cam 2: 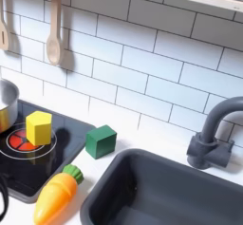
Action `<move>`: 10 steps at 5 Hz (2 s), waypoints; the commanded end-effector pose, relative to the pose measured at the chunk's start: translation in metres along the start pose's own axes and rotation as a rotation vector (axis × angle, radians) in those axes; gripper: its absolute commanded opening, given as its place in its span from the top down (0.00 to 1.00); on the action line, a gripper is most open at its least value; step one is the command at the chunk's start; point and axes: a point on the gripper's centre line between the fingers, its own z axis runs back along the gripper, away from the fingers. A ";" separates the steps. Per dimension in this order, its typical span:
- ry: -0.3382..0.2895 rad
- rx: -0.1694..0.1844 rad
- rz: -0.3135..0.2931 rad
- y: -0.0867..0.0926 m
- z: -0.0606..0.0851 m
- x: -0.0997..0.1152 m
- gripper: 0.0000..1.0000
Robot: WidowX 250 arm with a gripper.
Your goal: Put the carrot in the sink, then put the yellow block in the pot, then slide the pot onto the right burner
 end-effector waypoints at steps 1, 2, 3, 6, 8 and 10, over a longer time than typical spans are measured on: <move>0.000 0.000 0.000 0.000 0.000 0.000 0.00; -0.031 -0.002 0.007 -0.004 -0.004 0.024 0.00; -0.013 -0.029 0.011 -0.008 -0.014 0.055 0.00; 0.023 -0.039 0.010 0.004 -0.042 0.121 0.00; 0.030 -0.031 0.017 0.019 -0.062 0.144 0.00; 0.024 -0.007 -0.008 0.022 -0.071 0.155 0.00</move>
